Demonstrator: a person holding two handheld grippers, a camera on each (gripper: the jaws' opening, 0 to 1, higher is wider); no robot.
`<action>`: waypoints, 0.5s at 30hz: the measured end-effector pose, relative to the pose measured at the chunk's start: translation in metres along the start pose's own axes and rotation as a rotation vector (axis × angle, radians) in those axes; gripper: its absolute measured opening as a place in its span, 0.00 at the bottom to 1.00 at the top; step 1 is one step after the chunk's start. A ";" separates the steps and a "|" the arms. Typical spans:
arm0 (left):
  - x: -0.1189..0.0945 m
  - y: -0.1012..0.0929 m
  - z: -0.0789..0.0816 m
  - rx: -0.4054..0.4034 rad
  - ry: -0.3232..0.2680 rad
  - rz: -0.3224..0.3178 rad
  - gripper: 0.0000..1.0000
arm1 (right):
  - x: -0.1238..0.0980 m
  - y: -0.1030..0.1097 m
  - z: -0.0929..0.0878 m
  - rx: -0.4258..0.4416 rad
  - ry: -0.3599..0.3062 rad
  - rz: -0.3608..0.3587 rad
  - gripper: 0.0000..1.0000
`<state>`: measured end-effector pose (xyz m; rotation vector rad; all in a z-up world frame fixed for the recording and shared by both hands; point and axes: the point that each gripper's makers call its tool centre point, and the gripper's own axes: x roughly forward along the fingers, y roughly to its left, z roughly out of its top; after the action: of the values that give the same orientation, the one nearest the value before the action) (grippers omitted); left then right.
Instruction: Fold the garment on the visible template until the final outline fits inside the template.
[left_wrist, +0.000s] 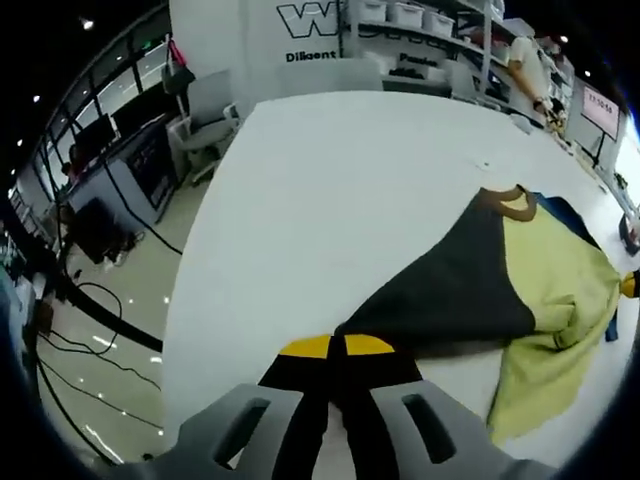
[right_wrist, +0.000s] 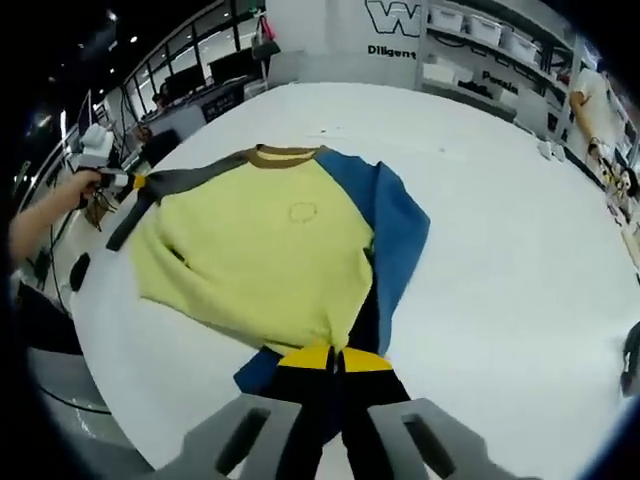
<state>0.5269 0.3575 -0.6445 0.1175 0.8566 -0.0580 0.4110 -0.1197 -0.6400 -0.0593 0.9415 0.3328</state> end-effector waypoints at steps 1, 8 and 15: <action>0.000 -0.002 0.000 0.035 -0.005 0.004 0.06 | 0.001 -0.002 0.003 0.019 -0.023 -0.002 0.00; -0.014 -0.019 0.004 0.062 -0.057 -0.035 0.27 | -0.001 -0.006 0.009 0.117 -0.105 -0.013 0.06; -0.044 -0.065 0.010 0.078 -0.181 -0.179 0.42 | -0.007 -0.005 0.011 0.181 -0.149 -0.015 0.37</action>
<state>0.4991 0.2919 -0.6100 0.1069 0.6821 -0.2665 0.4171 -0.1239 -0.6285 0.1227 0.8195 0.2341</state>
